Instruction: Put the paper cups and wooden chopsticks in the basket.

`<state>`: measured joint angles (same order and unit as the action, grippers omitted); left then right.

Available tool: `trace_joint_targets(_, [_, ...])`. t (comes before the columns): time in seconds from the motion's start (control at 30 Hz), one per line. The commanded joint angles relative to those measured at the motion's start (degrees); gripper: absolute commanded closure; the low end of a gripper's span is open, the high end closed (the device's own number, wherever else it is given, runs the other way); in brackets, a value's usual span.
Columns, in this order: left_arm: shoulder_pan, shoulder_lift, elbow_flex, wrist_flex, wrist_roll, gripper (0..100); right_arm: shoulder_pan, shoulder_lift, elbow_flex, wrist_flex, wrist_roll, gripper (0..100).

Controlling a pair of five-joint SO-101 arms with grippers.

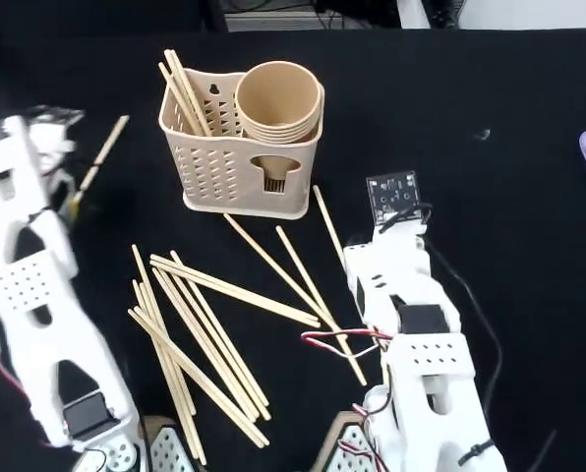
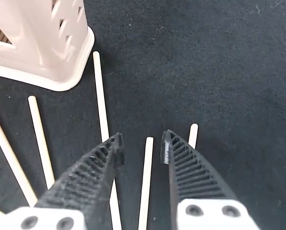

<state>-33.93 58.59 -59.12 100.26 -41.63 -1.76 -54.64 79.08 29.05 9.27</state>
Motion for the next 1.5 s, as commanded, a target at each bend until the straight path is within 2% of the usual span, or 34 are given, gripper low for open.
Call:
trace_joint_targets(0.0, [-10.3, -1.3, 0.1, 0.8, -4.4, 97, -1.0, -1.5, -0.4, -1.7, -0.1, 85.9])
trace_joint_targets(0.2, [-23.0, -11.3, 13.8, 0.7, -12.5, 97, -1.2, -1.5, -0.4, -1.7, -0.1, 85.9])
trace_joint_targets(0.37, [-29.2, -22.3, 32.9, 0.7, -20.5, 97, -4.3, -1.4, -0.2, -1.4, -0.1, 86.0])
trace_joint_targets(0.5, [-32.8, -32.1, 46.2, 0.4, -26.1, 97, -4.1, -1.3, -0.2, -1.4, -0.1, 86.0])
trace_joint_targets(0.63, [-34.2, -37.6, 53.4, -4.5, -28.6, 82, -4.1, -1.5, -0.2, -1.4, -0.1, 86.0])
trace_joint_targets(0.7, [-34.0, -38.9, 55.3, -8.8, -27.9, 77, -4.1, -1.5, -0.2, -1.4, -0.1, 86.0])
trace_joint_targets(0.87, [-28.4, -39.2, 56.3, -15.7, -26.7, 80, -4.0, -1.3, -0.1, -1.4, -0.1, 85.9])
trace_joint_targets(1.1, [-14.1, -39.5, 56.4, -13.7, -11.6, 80, -4.0, -1.5, 0.7, -1.7, -0.1, 85.8])
trace_joint_targets(1.3, [-13.4, -39.3, 56.9, -26.3, -9.6, 81, -4.0, -1.5, 1.0, -1.7, -0.1, 85.8])
trace_joint_targets(1.47, [-13.2, -39.2, 57.1, -30.9, -8.3, 81, -4.0, -1.3, 1.1, -1.7, 0.0, 85.8])
